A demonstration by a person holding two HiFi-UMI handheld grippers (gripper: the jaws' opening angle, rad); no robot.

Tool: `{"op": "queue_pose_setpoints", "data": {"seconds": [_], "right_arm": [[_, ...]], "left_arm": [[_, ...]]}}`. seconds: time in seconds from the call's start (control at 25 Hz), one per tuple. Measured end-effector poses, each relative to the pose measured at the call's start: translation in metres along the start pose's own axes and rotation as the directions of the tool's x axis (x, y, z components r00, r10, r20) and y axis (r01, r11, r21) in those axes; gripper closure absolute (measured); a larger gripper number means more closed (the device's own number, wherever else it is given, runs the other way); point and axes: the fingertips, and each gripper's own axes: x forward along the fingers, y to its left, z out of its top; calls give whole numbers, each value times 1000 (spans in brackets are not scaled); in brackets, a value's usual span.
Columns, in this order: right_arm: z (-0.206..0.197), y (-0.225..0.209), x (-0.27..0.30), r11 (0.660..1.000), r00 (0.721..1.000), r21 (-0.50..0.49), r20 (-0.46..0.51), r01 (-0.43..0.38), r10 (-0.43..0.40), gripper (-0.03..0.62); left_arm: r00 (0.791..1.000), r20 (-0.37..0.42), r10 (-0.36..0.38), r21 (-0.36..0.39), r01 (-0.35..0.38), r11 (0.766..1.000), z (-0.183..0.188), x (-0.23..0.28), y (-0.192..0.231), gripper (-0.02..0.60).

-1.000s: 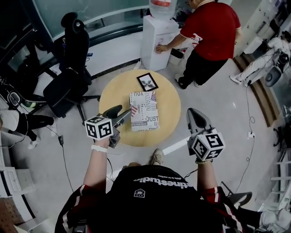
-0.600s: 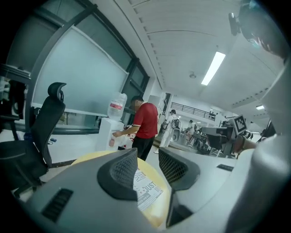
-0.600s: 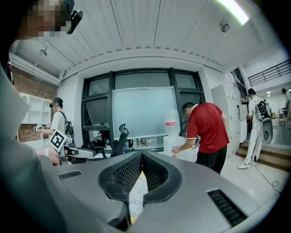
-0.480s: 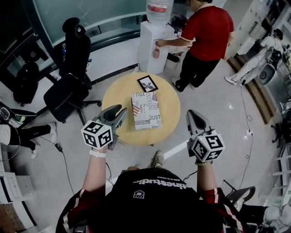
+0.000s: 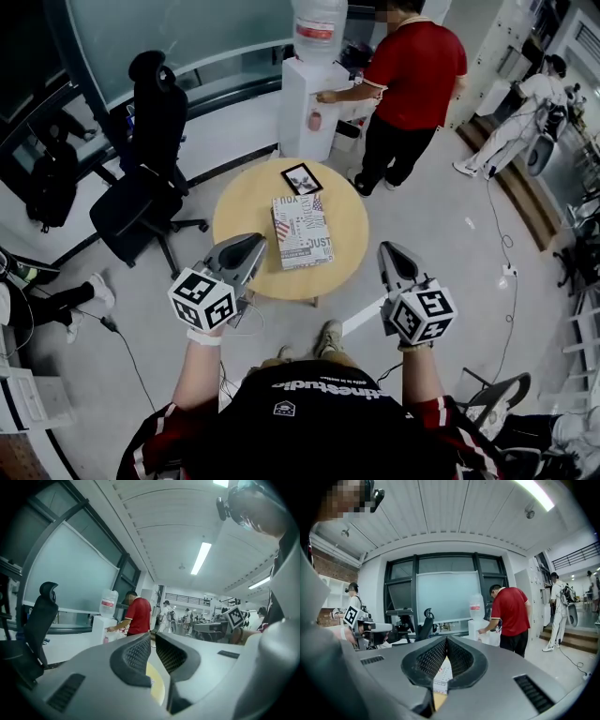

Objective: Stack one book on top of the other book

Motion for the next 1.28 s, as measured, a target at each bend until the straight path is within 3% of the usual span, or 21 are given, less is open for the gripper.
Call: {"op": "queue_pose_setpoints", "data": {"seconds": [0.32,0.52,0.84,1.28], "right_arm": [[12,10,-27,1000,1000,-18,31,7,-7,565],[23,21,-41,999,998,-53,63,-5,9,565],[16,42,-92,996,995,-67,81,-50,55,565],[-4,55,-170,996,993,-69,97,-54,60,565]], "left_arm": [[998,58,-11,48,8,999,10,-22,-27,558],[998,52,-24,51,21,998,9,-39,-52,558],[993,96,72,70,-79,994,14,-71,-96,558],[969,138,205,104,-220,970,6,-111,-155,558]]}}
